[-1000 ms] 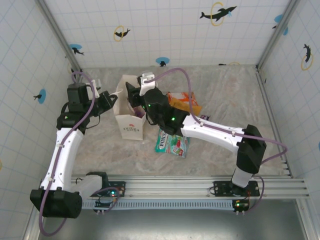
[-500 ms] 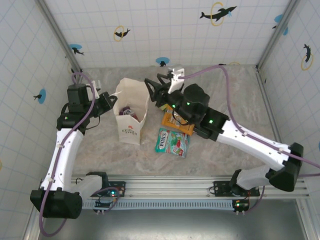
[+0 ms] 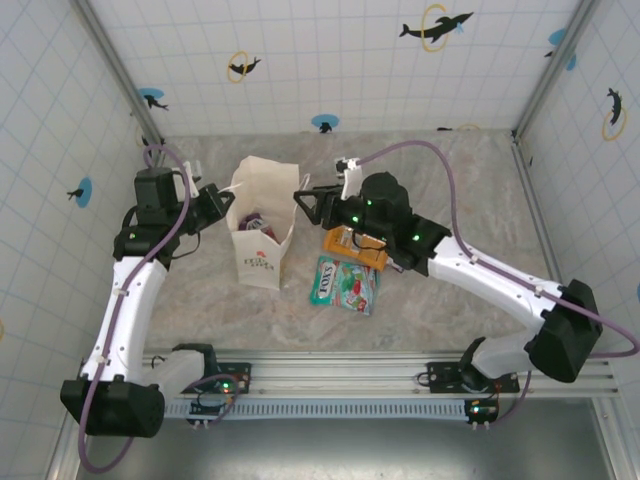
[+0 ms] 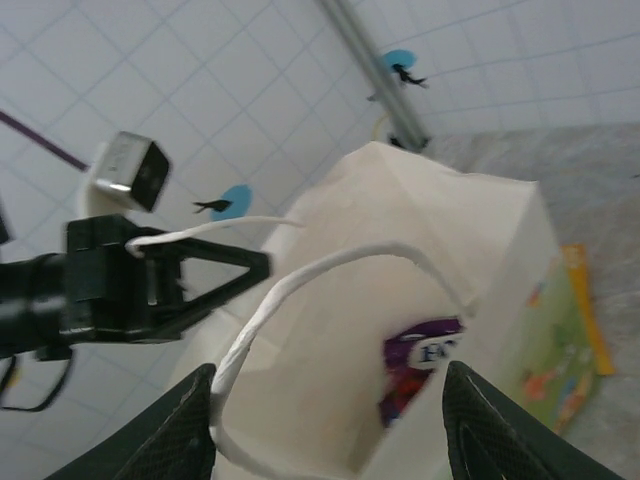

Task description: Place the snacks into the paper bag

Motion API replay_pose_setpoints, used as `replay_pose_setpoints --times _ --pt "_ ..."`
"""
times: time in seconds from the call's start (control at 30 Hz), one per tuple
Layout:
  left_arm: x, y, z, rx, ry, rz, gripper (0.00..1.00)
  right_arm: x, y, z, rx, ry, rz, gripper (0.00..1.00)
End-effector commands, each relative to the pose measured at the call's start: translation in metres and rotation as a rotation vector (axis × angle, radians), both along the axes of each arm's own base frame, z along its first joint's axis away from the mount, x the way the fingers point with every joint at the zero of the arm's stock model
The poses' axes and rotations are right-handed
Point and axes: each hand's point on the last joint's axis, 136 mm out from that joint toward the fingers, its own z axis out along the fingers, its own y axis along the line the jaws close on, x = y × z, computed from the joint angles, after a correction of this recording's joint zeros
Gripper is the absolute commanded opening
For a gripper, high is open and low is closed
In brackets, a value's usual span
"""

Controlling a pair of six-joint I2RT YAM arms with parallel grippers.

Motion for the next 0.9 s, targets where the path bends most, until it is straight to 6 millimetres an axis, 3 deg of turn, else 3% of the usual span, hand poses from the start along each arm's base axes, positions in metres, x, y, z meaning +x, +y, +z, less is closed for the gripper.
replay_pose_setpoints --times 0.0,0.17,0.3,0.37,0.6,0.87 --pt "-0.002 -0.003 0.013 -0.021 -0.045 -0.015 0.0 -0.011 0.016 0.022 0.134 0.007 0.117 0.6" --pt "-0.002 -0.004 0.012 -0.03 -0.04 -0.023 0.0 -0.007 0.03 0.026 0.13 -0.01 0.143 0.51" --pt "-0.004 -0.006 0.015 -0.035 -0.043 -0.037 0.0 0.001 0.025 0.04 0.094 -0.079 0.094 0.12" --pt "-0.004 -0.008 0.017 -0.028 -0.042 -0.051 0.0 0.0 0.024 0.05 0.061 -0.129 0.08 0.03" --pt "-0.008 -0.013 0.013 -0.033 -0.01 -0.093 0.0 0.0 0.025 0.055 0.054 -0.144 0.082 0.01" --pt "-0.008 -0.002 -0.001 0.025 0.001 -0.045 0.0 0.019 0.01 0.009 0.021 -0.037 0.036 0.01"
